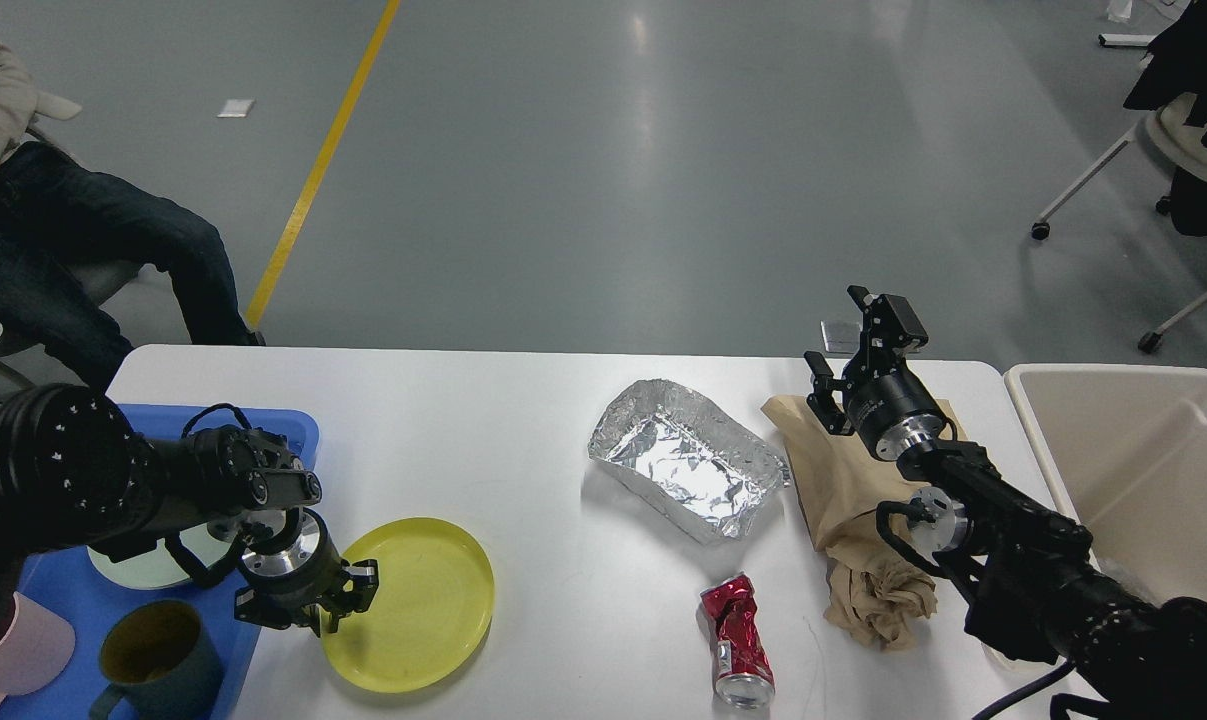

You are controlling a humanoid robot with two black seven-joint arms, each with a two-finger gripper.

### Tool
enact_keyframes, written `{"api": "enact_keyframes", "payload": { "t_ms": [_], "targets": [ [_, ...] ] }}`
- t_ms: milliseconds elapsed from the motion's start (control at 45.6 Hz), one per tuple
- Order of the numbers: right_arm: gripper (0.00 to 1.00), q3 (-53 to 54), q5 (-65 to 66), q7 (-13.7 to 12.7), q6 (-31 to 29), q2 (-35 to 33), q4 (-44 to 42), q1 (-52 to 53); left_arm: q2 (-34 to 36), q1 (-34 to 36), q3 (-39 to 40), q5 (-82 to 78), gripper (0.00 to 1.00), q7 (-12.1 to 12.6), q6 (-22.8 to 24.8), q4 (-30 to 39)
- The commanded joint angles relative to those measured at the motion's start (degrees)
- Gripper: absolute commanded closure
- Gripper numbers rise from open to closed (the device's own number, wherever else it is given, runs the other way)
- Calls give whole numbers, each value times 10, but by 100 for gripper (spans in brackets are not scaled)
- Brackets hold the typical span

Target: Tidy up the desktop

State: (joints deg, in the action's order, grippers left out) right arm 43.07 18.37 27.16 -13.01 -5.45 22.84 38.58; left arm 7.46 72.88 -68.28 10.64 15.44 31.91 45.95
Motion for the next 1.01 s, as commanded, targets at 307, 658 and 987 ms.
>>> {"api": "enact_keyframes", "payload": {
  "t_ms": [307,658,987],
  "targets": [
    [0,0,0,0,0,0,0,0,12,55,32,0,100,13,47,-2],
    [0,0,0,1,0,0,0,0,55,147,32,0,100,48,92,-1],
    [0,0,0,0,0,0,0,0,117,159,44,0,100,49,98,-6]
  ]
}}
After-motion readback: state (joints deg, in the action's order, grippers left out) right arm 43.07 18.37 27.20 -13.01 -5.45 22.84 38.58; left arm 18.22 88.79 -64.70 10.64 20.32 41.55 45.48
